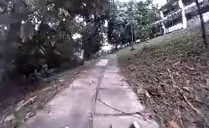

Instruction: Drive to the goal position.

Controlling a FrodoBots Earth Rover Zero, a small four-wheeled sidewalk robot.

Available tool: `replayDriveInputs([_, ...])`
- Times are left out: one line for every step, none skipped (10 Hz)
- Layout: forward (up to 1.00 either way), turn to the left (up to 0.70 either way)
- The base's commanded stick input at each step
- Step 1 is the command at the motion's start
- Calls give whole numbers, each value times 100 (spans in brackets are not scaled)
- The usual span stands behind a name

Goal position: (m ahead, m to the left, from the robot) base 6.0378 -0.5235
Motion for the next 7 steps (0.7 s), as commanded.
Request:
replayDriveInputs([70, 1])
replayDriveInputs([70, 1])
replayDriveInputs([70, 1])
replayDriveInputs([70, 1])
replayDriveInputs([70, 1])
replayDriveInputs([70, 1])
replayDriveInputs([70, 1])
